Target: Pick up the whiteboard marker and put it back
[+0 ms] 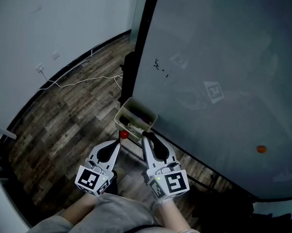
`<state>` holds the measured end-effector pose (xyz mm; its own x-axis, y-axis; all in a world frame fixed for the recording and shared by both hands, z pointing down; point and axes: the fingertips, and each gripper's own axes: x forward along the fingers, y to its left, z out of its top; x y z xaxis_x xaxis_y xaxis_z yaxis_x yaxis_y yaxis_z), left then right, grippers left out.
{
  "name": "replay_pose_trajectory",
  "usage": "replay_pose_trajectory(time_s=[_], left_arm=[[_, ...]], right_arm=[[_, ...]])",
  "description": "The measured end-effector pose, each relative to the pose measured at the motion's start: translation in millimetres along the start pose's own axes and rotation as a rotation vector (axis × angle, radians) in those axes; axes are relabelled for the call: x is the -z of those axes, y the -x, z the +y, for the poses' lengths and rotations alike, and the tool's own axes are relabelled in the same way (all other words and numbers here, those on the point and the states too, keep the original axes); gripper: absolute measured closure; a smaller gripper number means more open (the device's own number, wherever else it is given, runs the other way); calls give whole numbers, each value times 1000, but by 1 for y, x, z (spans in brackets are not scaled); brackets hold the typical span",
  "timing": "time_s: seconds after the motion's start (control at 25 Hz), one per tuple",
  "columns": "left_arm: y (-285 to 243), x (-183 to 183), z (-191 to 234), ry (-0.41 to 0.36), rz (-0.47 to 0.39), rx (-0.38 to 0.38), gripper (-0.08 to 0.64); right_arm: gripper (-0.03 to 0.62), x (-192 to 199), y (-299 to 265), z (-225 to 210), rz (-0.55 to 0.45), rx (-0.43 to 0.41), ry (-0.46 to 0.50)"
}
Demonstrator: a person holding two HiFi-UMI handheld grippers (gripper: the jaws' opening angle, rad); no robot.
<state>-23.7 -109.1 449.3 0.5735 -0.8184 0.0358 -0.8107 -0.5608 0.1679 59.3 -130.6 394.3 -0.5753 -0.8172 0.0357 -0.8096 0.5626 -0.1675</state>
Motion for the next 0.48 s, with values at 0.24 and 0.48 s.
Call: replay_pose_trajectory(time_s=[0.24,0.48], left_arm=[[1,-9,2,1,-15,1,545],[-2,-19,2,27,-37,3,545]], right_arm=[[514,-7,3,3,27,-3,31],[514,-17,9,1,26,-9,38]])
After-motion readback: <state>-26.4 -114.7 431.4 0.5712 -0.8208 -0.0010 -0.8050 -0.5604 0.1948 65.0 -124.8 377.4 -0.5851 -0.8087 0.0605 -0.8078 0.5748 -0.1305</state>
